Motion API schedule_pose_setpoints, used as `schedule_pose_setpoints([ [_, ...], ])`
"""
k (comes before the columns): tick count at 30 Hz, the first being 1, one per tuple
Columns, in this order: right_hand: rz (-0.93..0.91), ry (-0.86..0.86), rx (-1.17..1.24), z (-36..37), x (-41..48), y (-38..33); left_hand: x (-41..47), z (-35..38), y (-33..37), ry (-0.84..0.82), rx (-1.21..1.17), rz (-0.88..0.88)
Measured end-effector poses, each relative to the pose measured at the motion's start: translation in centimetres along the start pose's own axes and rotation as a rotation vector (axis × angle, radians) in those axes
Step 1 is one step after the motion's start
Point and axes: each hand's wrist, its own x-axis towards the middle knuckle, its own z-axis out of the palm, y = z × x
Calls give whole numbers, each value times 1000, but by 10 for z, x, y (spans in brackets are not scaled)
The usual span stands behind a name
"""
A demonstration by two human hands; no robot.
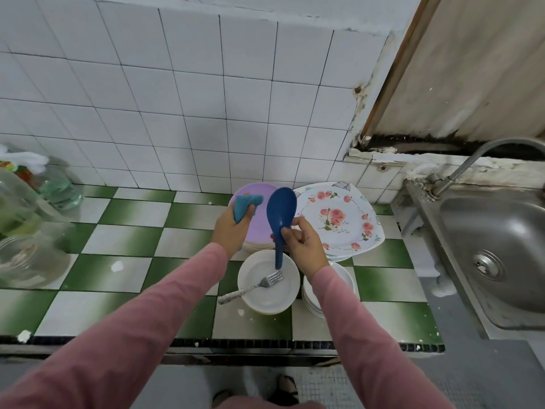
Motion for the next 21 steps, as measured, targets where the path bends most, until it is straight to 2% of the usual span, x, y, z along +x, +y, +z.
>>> schedule_pose_setpoints([
  [4, 47, -9, 123, 2, -7, -1, -9, 4, -2, 29, -49, -8],
  [10, 170, 38, 135, 5, -6, 2, -12, 7, -8, 84, -34, 6],
  [15, 260, -3, 258, 5, -7, -6, -16, 12, 1, 145, -96, 39],
  [19, 361, -86, 420, 8, -10, -10, -17, 19, 14, 209, -72, 192],
  [21, 407, -151, 566, 10, -12, -15, -14, 21, 17, 128, 33, 326],
])
